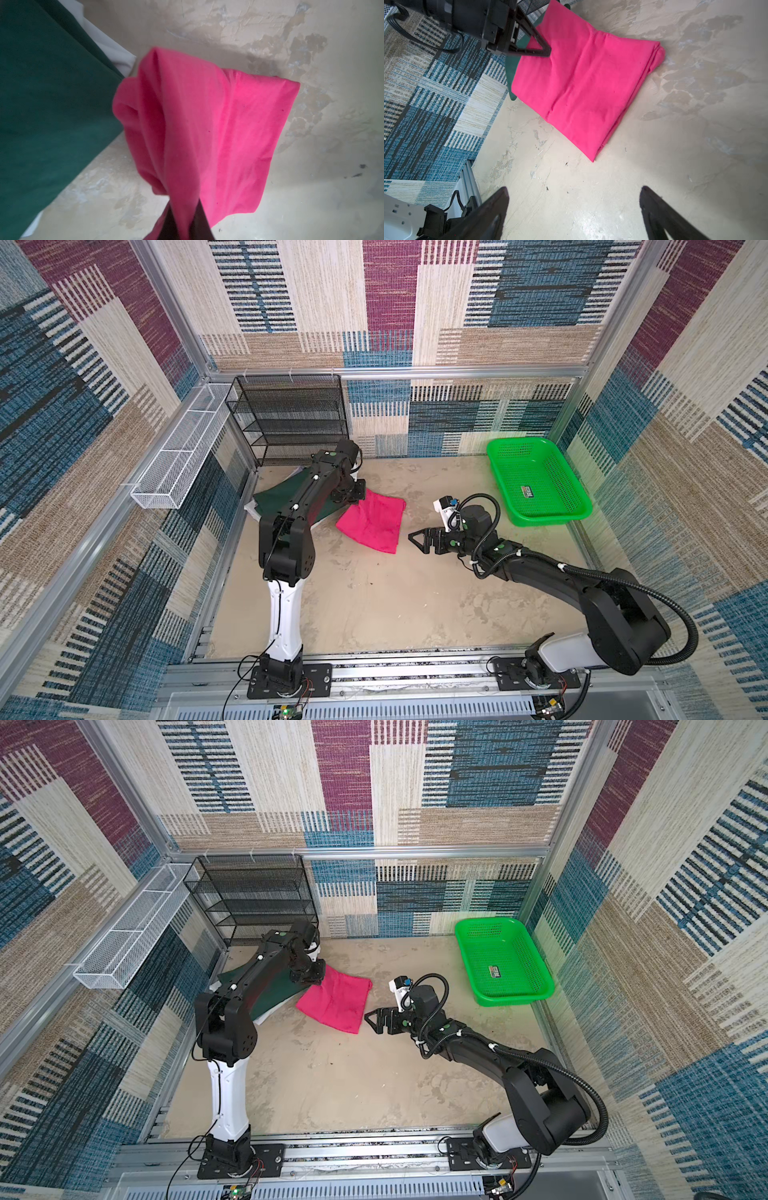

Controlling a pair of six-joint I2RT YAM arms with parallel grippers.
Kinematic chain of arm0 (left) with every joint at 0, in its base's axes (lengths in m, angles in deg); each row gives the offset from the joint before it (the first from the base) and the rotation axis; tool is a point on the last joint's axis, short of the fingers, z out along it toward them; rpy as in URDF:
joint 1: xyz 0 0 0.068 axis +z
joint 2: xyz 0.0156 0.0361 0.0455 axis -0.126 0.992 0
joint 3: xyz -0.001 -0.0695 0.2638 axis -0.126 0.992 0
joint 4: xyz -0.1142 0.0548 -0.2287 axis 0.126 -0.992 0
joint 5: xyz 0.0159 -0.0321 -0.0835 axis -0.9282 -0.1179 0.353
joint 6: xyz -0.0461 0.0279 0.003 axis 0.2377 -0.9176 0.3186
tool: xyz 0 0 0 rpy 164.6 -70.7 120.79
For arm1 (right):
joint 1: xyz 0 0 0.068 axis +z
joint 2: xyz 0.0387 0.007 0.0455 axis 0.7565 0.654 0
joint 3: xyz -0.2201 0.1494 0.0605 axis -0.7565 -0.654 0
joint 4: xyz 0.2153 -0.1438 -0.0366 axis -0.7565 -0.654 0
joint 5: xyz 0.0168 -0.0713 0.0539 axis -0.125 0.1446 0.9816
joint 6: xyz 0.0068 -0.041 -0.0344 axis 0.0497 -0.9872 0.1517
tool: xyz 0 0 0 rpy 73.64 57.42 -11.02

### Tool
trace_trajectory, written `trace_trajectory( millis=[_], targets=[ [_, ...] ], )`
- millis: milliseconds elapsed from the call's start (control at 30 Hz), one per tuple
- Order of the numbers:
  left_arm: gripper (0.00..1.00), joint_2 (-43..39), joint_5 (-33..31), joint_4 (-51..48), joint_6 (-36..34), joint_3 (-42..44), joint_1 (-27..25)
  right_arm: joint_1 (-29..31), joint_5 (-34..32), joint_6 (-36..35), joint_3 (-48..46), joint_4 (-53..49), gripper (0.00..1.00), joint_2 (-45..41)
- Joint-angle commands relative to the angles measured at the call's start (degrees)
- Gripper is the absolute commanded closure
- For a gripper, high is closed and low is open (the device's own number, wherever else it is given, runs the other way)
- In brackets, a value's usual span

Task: Fold and stack the t-shirts
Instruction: 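Lift the magenta shirt with the left gripper while the right gripper draws back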

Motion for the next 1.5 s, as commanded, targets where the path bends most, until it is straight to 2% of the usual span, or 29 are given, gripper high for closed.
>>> trace_trajectory(
  millis=[0,233,333,800,1167,1467],
  targets=[
    [1.00,2.1,-6.8,-6.5,-3.7,-6.2,0.0,0.0,0.5,0.2,0.3,1.2,0.01,0.0],
    [1.00,8.2,-11.1,-13.3,-6.9,-21.7,1.3,0.0,1.1,0.5,0.3,1.4,0.01,1.1],
    [1.00,9.3,-11.5,-14.3,-7.4,-25.2,2.5,0.0,1.5,0.5,0.5,1.3,0.01,1.7],
    [1.00,6.0,-11.0,-12.4,-9.6,-25.6,7.5,0.0,3.2,0.3,1.4,2.2,0.01,3.9],
    [1.00,6.4,-6.6,-11.9,-9.6,-27.8,11.2,0.0,6.1,0.4,3.0,2.4,0.01,6.8],
    [1.00,4.3,-3.6,-9.4,-9.2,-27.7,15.9,0.0,5.8,1.0,3.4,2.2,0.01,6.4]
  ],
)
